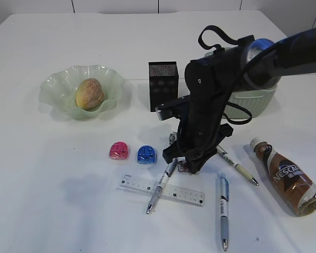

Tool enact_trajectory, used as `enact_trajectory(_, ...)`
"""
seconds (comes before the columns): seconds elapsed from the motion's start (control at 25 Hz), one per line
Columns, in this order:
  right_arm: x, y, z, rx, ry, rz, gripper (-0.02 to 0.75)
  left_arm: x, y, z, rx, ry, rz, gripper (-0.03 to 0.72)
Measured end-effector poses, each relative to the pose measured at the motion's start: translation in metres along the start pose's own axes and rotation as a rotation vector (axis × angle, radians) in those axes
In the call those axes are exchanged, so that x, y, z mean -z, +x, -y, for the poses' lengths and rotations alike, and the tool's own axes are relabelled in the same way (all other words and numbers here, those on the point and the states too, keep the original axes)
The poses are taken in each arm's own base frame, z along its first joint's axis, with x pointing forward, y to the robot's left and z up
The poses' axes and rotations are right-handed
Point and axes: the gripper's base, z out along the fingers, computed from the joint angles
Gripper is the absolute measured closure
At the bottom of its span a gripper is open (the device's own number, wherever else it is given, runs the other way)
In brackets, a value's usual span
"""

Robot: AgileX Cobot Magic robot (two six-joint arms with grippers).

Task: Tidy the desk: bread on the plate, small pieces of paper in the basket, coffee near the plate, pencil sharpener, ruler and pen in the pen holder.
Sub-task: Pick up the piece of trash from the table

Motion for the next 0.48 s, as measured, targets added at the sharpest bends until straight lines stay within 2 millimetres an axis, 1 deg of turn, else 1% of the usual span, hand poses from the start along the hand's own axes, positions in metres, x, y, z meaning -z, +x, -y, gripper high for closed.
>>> enact_trajectory(0.04, 0.0000, 0.0000, 0.0000, 0.000, 0.000, 0.000, 0.678, 0.0000, 0.0000, 0.0000, 0.000, 0.000, 0.000, 0.305)
enact_trajectory(0.08, 0.0000, 0.0000, 0.0000, 0.002, 0.000, 0.000, 0.703, 0.0000, 0.0000, 0.0000, 0.000, 0.000, 0.000, 0.304)
enact_trajectory(0.16, 0.0000, 0.0000, 0.0000, 0.002, 0.000, 0.000, 0.717, 0.0000, 0.0000, 0.0000, 0.000, 0.000, 0.000, 0.305)
enact_trajectory(0.32, 0.0001, 0.0001, 0.0000, 0.002, 0.000, -0.001, 0.719, 0.0000, 0.0000, 0.0000, 0.000, 0.000, 0.000, 0.305)
enact_trajectory(0.48, 0.0072, -0.0003, 0.0013, 0.011, 0.015, -0.029, 0.720, 0.0000, 0.0000, -0.0001, -0.001, -0.001, 0.000, 0.304)
